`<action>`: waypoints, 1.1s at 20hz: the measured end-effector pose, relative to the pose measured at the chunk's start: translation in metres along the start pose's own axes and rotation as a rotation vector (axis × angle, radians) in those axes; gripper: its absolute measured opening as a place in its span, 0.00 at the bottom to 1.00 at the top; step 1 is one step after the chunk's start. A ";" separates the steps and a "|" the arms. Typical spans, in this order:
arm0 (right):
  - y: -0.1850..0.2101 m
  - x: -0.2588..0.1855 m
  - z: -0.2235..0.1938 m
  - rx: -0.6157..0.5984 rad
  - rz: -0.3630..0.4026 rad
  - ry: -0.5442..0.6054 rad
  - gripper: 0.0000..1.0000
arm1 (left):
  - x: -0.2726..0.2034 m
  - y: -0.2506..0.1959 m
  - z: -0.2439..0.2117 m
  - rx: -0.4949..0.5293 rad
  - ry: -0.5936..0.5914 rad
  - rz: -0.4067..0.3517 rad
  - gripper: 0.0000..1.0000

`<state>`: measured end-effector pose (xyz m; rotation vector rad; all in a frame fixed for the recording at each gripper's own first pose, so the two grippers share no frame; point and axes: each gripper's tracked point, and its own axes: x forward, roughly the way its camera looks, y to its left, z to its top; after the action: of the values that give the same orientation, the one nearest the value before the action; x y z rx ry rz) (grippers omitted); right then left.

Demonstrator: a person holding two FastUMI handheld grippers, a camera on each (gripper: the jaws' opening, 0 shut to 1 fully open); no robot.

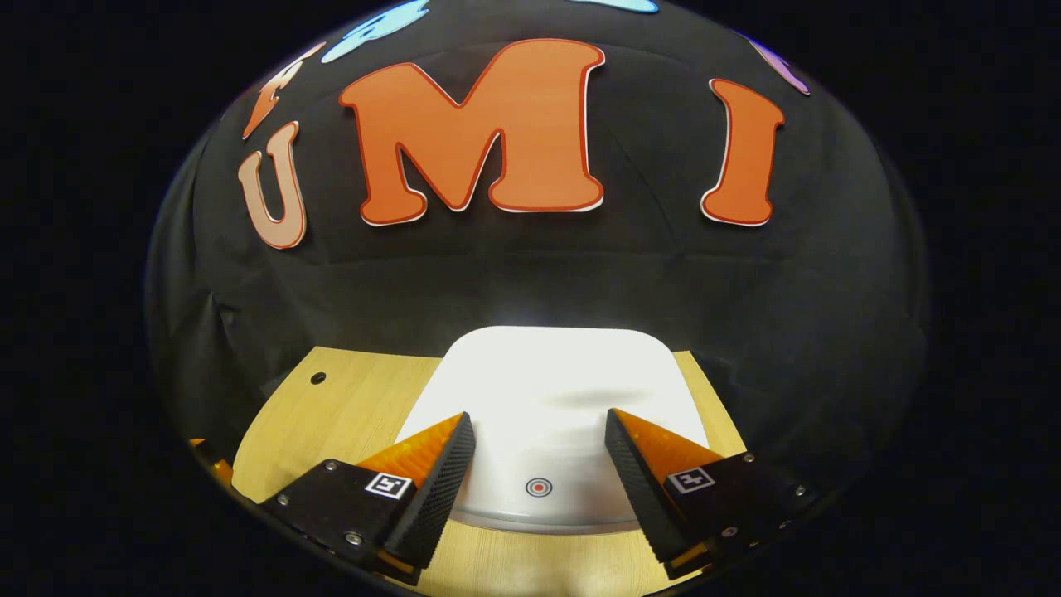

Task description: Press the lid of the desktop garbage bin to open it, pick up the crumpled paper on the desktop and throw it into the bin, then pick up the pop can on the desktop and drop it into the bin, and finally close the garbage bin lid.

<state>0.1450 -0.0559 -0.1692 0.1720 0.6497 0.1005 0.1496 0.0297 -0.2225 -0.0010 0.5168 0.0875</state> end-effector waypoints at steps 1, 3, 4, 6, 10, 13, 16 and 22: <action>0.000 -0.001 0.000 -0.001 0.000 0.004 0.97 | -0.001 0.000 0.002 0.004 -0.009 -0.002 0.98; -0.001 -0.003 -0.001 0.003 -0.005 0.005 0.99 | 0.000 0.002 0.013 0.018 -0.028 0.002 0.98; -0.002 -0.007 -0.002 0.007 -0.013 0.003 0.98 | 0.004 0.005 0.021 0.023 -0.038 0.002 0.98; -0.003 -0.015 -0.006 0.014 -0.030 -0.008 0.98 | 0.010 0.009 0.031 0.021 -0.058 -0.003 0.98; 0.003 -0.035 0.000 0.008 -0.030 -0.110 0.98 | 0.019 0.010 0.052 0.058 -0.092 -0.005 0.98; 0.012 -0.053 0.008 -0.007 -0.028 -0.203 0.98 | 0.025 0.000 0.069 0.077 -0.123 -0.030 0.98; 0.015 -0.070 0.011 -0.028 -0.059 -0.288 0.98 | 0.029 -0.012 0.087 0.085 -0.170 -0.056 0.98; 0.032 -0.102 0.012 -0.064 -0.060 -0.417 0.98 | 0.020 -0.025 0.130 0.082 -0.302 -0.075 0.99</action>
<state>0.0697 -0.0409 -0.0934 0.1065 0.2356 0.0258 0.2334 0.0092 -0.1204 0.0722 0.2174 -0.0071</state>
